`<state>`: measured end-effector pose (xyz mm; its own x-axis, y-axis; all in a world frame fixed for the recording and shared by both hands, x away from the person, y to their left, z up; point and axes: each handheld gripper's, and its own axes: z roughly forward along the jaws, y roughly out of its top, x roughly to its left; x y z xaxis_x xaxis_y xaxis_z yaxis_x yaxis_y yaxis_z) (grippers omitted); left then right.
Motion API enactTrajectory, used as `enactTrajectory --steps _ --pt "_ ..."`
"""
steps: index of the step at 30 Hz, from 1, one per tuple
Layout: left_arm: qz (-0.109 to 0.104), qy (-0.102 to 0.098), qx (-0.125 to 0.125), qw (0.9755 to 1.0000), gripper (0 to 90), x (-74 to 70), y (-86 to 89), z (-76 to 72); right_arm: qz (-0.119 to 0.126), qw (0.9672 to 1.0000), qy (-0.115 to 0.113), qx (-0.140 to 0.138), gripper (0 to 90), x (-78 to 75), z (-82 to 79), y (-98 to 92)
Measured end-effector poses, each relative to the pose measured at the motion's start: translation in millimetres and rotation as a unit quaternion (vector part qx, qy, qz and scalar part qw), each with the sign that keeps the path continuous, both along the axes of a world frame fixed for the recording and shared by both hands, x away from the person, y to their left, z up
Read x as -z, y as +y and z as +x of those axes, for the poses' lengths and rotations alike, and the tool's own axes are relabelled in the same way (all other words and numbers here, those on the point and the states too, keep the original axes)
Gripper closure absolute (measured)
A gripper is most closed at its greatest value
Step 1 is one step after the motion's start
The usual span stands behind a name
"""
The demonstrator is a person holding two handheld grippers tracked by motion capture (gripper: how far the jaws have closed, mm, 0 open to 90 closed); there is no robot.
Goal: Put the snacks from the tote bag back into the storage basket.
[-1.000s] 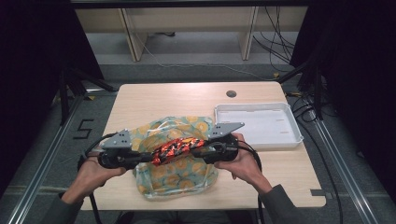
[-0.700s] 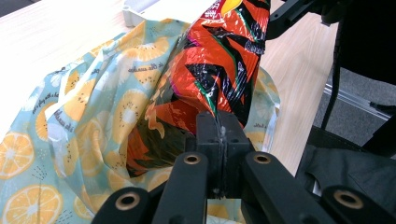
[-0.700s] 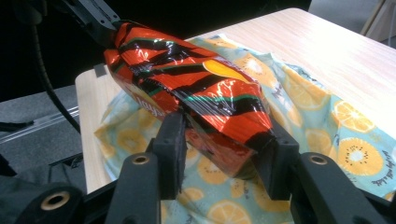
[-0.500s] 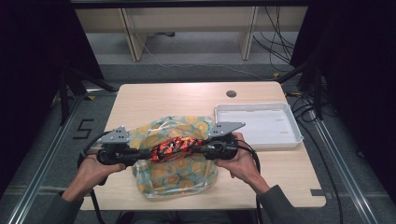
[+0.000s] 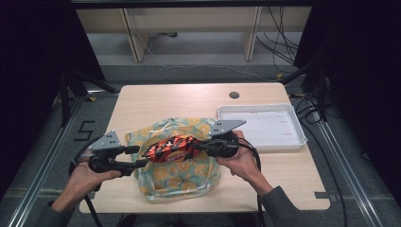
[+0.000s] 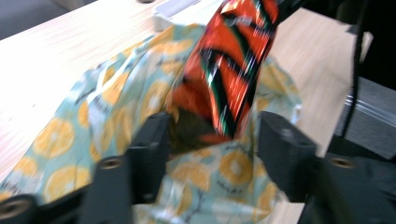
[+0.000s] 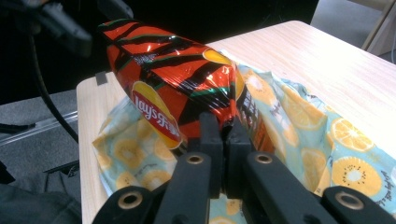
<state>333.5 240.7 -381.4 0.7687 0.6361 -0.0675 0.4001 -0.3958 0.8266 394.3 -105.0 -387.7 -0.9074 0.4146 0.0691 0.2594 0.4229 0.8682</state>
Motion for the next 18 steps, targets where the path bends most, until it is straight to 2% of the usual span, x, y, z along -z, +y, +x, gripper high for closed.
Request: enactTrajectory --steps 1,3,4,5,7,8,9,10,12,13,14,15,16,17,18 --pt "0.004 -0.015 -0.002 0.9999 36.9 6.3 3.0 -3.4 -0.001 1.0 -0.001 -0.001 90.0 -0.5 1.4 -0.2" --pt "0.006 -0.01 -0.022 0.9997 33.8 15.9 6.4 -8.6 0.006 0.9999 0.01 0.003 90.0 -0.2 2.2 0.2" --pt "0.004 -0.013 -0.031 0.9994 32.5 21.8 8.1 -10.0 0.0 1.0 -0.006 -0.004 90.0 -0.9 5.6 -1.6" --pt "0.004 -0.006 -0.042 0.9991 31.2 26.9 9.4 -11.2 0.002 1.0 0.002 -0.005 90.0 -1.0 5.5 -1.5" --pt "0.015 0.004 -0.045 0.9989 28.6 35.8 11.5 -11.6 0.002 1.0 0.001 -0.005 90.0 -1.6 5.4 -1.0" --pt "0.011 0.003 -0.058 0.9983 28.0 39.6 10.6 -13.0 0.01 0.9999 0.006 0.002 90.0 -1.8 4.2 0.5" --pt "0.03 0.004 -0.053 0.9981 27.5 39.8 12.1 -13.0 0.012 0.9999 0.009 0.002 90.0 -2.8 3.5 1.4" --pt "0.024 0.001 -0.059 0.998 26.6 43.6 10.2 -13.4 0.011 0.9999 0.008 -0.001 90.0 -3.8 3.4 1.9" --pt "0.042 -0.001 -0.063 0.9972 24.2 47.4 10.5 -13.5 0.007 0.9998 0.014 -0.009 90.0 -6.9 2.9 3.8" --pt "0.044 0.008 -0.07 0.9966 22.7 48.8 9.5 -14.2 0.007 0.9999 0.003 -0.014 90.0 -7.9 3.7 4.7" --pt "0.042 0.006 -0.07 0.9966 21.5 51.2 9.2 -13.8 0.007 0.9998 -0.005 -0.018 90.0 -9.0 5.1 5.2" --pt "0.035 0.009 -0.077 0.9964 20.8 53.4 8.5 -14.2 0.013 0.9998 -0.004 -0.015 90.0 -9.3 4.5 6.9" --pt "0.048 0.01 -0.074 0.996 20.0 53.4 10.1 -14.3 0.014 0.9997 -0.008 -0.016 90.0 -10.3 4.6 7.9" --pt "0.044 0.011 -0.073 0.9963 18.7 54.8 10.8 -13.6 0.012 0.9998 -0.001 -0.018 90.0 -11.9 4.2 8.3" --pt "0.037 0.013 -0.082 0.9958 17.9 55.7 10.3 -14.1 0.01 0.9997 -0.004 -0.024 90.0 -13.3 5.2 8.7"
